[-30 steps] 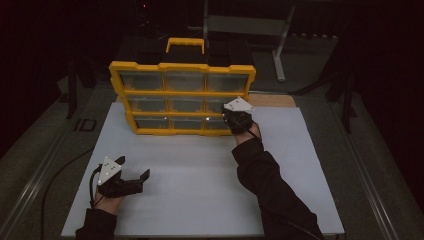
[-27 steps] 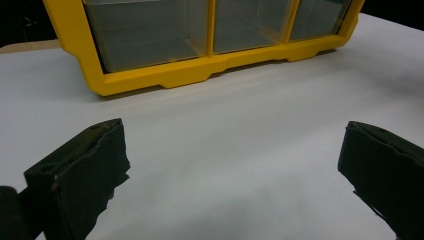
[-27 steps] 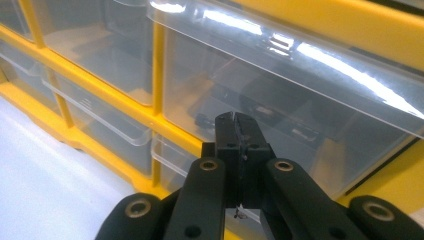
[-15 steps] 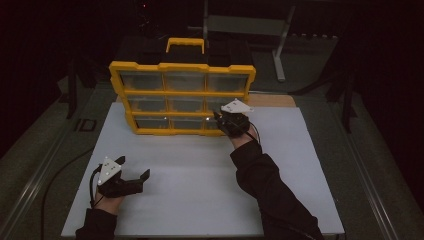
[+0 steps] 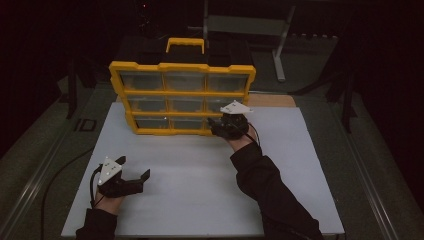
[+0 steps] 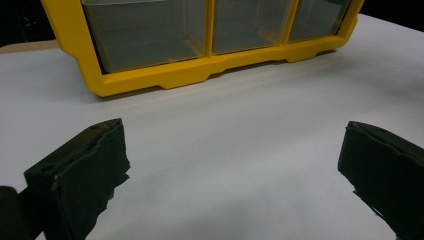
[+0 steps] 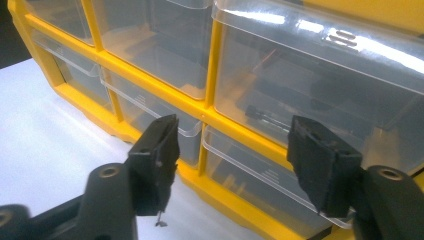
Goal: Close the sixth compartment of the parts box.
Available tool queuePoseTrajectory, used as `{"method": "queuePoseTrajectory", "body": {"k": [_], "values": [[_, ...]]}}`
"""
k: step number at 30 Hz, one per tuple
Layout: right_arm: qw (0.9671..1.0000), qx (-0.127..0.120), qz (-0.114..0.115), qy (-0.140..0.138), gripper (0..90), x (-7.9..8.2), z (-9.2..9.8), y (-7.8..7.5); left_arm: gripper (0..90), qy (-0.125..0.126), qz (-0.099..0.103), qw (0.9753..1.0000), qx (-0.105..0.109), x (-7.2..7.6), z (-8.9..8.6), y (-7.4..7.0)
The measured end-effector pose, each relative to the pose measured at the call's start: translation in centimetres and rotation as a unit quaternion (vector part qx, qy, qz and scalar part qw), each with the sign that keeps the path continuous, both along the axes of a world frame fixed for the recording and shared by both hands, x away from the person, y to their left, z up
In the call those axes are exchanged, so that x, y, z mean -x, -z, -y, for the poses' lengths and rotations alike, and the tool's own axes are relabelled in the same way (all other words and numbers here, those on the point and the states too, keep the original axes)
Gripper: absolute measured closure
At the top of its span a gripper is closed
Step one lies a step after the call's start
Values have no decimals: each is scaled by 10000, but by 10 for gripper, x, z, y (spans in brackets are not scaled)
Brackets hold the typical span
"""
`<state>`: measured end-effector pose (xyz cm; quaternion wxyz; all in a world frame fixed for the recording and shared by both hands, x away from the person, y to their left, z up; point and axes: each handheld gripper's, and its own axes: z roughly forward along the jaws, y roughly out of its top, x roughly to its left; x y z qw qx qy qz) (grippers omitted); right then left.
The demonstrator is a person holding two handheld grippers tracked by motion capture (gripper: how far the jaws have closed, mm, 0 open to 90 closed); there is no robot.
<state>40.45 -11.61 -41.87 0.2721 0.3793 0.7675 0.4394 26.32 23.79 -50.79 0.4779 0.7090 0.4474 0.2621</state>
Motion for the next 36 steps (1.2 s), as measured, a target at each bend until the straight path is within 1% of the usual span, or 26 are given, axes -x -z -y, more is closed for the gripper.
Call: {"method": "queuePoseTrajectory", "body": {"k": [1, 2, 4, 7, 8, 11, 15, 17, 18, 20, 22, 23, 26, 28, 29, 30, 31, 33, 36], "values": [[10000, -24, -43, 18, 287, 0, 0, 0, 1, 0, -1, 10000, -3, 0, 0, 0], [10000, -22, -52, 36, 270, 0, 0, 0, 1, -5, -5, 10000, 3, 0, 0, 0], [9999, -33, -105, 84, 189, 0, 0, 0, 1, -10, -5, 10000, 7, 0, -1, 0], [9997, -40, -156, 181, 114, 0, 0, 1, 1, -11, -3, 10000, 7, 0, -1, 0], [9997, -47, -160, 192, 103, 0, 0, 1, 1, -10, -1, 10000, 5, 0, -1, 0], [9996, -64, -189, 201, 91, 0, 1, 1, 1, -5, -9, 10000, 5, 0, -1, 0], [9995, -138, -251, 118, 79, 0, 2, 1, 1, 7, -11, 10000, -4, 0, -1, 0], [9996, -139, -192, 161, 79, 1, 3, 1, 1, 13, -11, 10000, -11, 0, 0, 0], [9996, -146, -195, 127, 79, 1, 3, 1, 1, 13, -9, 10000, -14, 0, 0, 0], [9996, -151, -176, 164, 79, 2, 3, 0, 1, 8, -9, 10000, -1, 0, 0, 0], [9996, -159, -219, 97, 79, 1, 3, 0, 1, 7, -8, 10000, 5, 0, -1, 0], [9996, -167, -193, 126, 80, 1, 3, 1, 1, 6, -5, 10000, 8, 0, -1, 0], [9997, -220, -127, 49, 80, 2, 5, 1, 1, 7, -2, 10000, 8, 0, -1, 0], [9994, -279, -165, -142, 81, 1, 7, 2, 1, 12, -1, 10000, 11, 0, 0, 0], [9994, -279, -165, -142, 81, 1, 7, 2, 1, 12, -1, 10000, 11, 0, 0, 0], [9991, -318, -170, -219, 81, 0, 8, 2, 1, 24, -3, 10000, 6, 0, 0, 0], [9981, -402, -208, -412, 81, -1, 10, 3, 1, 25, 0, 10000, 13, 0, 0, 0], [9980, -394, -184, -452, 81, -1, 11, 2, 1, 24, 2, 10000, 8, 0, 0, 0], [9972, -393, -183, -602, 81, -1, 12, 0, 1, 22, 11, 10000, 8, 1, -1, 0]]}}
